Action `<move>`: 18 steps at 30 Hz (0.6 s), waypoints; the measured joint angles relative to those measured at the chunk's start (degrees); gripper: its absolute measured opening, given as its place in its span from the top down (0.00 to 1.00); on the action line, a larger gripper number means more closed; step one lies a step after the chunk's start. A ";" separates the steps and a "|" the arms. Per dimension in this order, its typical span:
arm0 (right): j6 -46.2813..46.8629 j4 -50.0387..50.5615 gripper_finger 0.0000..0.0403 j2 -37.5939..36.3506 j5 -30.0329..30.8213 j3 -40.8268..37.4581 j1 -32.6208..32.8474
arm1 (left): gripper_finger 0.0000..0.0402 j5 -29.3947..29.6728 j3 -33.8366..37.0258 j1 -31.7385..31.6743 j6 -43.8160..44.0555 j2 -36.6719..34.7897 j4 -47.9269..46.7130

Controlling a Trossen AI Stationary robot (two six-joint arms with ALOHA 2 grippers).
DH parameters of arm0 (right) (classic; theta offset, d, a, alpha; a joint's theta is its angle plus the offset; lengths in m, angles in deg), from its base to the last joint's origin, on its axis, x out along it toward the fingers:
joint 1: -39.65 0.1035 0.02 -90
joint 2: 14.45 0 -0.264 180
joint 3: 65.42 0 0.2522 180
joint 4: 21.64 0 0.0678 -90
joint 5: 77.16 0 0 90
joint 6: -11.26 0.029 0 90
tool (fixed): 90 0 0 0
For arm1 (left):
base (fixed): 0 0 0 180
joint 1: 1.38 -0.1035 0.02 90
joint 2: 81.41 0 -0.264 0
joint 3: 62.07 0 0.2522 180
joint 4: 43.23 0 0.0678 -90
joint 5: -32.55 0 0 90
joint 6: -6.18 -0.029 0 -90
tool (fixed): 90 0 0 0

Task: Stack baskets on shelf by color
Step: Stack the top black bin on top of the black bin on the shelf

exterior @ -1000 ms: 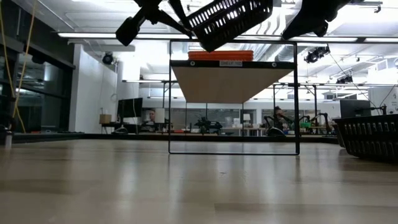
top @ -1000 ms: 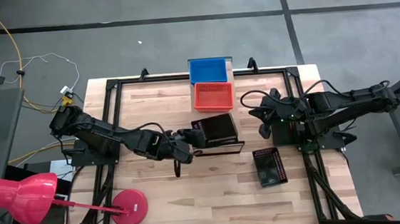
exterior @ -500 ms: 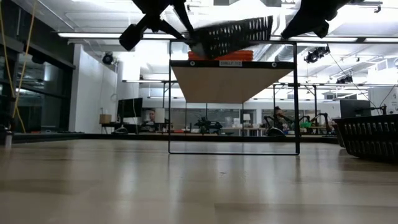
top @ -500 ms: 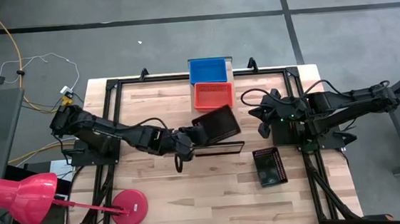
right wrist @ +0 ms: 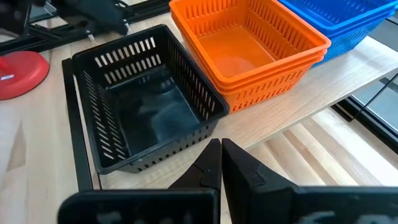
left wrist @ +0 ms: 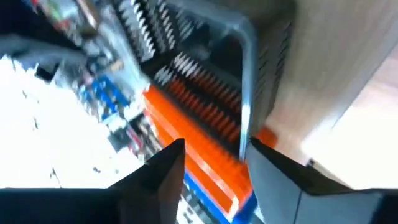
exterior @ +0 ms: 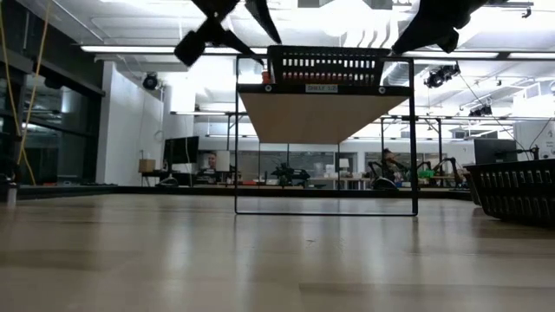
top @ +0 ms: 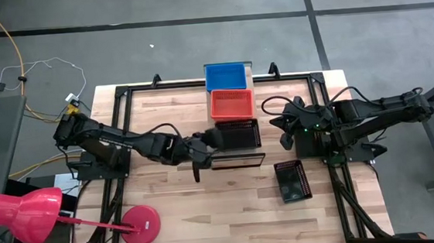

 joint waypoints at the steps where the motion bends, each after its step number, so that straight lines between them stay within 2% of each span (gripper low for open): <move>1: 0.00 0.01 1.00 0.01 0.00 0.00 -0.01 | 0.59 1.35 0.04 0.04 0.96 -0.50 0.15; 6: 0.06 -0.10 1.00 -0.01 0.11 0.00 -0.02 | 0.54 8.81 -0.01 0.07 9.36 -3.34 0.41; 10: -0.84 -0.40 1.00 -0.05 1.18 0.00 -0.02 | 0.53 9.24 -0.02 -0.02 20.08 -8.84 -0.54; 12: -0.99 -0.41 1.00 -0.10 1.93 0.00 -0.02 | 0.53 4.63 -0.03 -0.25 30.11 -12.89 -3.17; 13: -1.04 -0.40 1.00 -0.12 2.13 0.00 -0.02 | 0.53 0.39 -0.04 -0.92 36.32 -15.04 -4.95; 16: -2.11 -0.42 1.00 -0.12 2.23 0.00 -0.02 | 0.54 -15.88 1.39 -5.65 53.13 -21.87 -8.93; 18: -2.03 -0.40 1.00 -0.10 2.23 0.00 -0.02 | 0.56 -25.04 4.78 -9.94 60.59 -26.02 -8.24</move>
